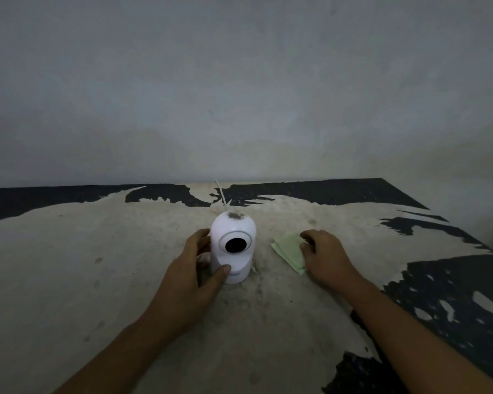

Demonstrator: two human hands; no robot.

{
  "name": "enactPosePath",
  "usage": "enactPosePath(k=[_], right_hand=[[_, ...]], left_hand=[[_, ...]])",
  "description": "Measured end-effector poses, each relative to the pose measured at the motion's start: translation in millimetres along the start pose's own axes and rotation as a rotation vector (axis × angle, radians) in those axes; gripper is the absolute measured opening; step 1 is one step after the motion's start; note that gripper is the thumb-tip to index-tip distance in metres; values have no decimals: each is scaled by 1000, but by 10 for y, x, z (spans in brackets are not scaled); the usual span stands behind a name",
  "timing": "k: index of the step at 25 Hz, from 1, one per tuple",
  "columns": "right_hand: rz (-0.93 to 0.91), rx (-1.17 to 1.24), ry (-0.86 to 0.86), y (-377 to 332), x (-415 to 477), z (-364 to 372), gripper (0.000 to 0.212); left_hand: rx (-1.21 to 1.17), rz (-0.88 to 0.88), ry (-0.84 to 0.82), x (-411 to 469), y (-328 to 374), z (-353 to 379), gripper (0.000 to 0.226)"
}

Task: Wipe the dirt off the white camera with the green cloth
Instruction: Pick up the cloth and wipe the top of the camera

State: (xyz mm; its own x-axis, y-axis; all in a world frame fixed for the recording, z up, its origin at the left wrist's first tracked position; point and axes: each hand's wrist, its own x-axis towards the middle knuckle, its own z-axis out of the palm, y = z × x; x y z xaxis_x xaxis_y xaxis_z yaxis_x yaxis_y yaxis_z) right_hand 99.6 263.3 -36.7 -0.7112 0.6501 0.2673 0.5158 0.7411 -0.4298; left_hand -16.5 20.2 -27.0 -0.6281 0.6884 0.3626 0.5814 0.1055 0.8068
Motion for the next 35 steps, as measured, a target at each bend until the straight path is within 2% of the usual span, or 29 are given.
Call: enactPosePath(k=[5, 10, 13, 16, 18, 20, 25, 29, 32, 35], right_hand=[[-44, 176, 115, -239, -89, -101, 18], [-132, 294, 138, -564, -169, -110, 18], [-34, 628, 116, -728, -218, -162, 32], [73, 1031, -17, -806, -305, -128, 43], [95, 1212, -100, -821, -358, -89, 46], [97, 1319, -114, -822, -378, -75, 43], [29, 1255, -33, -843, -427, -26, 32], [-104, 1040, 91, -856, -449, 21, 17], [-199, 931, 132, -848, -471, 69, 21], [-277, 718, 294, -843, -478, 90, 20]], left_hand=[[-13, 10, -7, 1, -32, 3, 63], [2, 10, -7, 17, -30, 4, 62], [33, 14, -2, 23, -46, 9, 60], [43, 30, -1, 38, -57, 10, 59], [30, 17, -2, 47, -65, 8, 58], [19, 19, 4, 52, -73, 7, 58], [13, 26, 2, 59, -95, 8, 59], [7, 3, 1, 57, -87, -6, 60], [1, -4, -3, 57, -57, -8, 59], [2, -8, -13, 50, -46, -15, 58]])
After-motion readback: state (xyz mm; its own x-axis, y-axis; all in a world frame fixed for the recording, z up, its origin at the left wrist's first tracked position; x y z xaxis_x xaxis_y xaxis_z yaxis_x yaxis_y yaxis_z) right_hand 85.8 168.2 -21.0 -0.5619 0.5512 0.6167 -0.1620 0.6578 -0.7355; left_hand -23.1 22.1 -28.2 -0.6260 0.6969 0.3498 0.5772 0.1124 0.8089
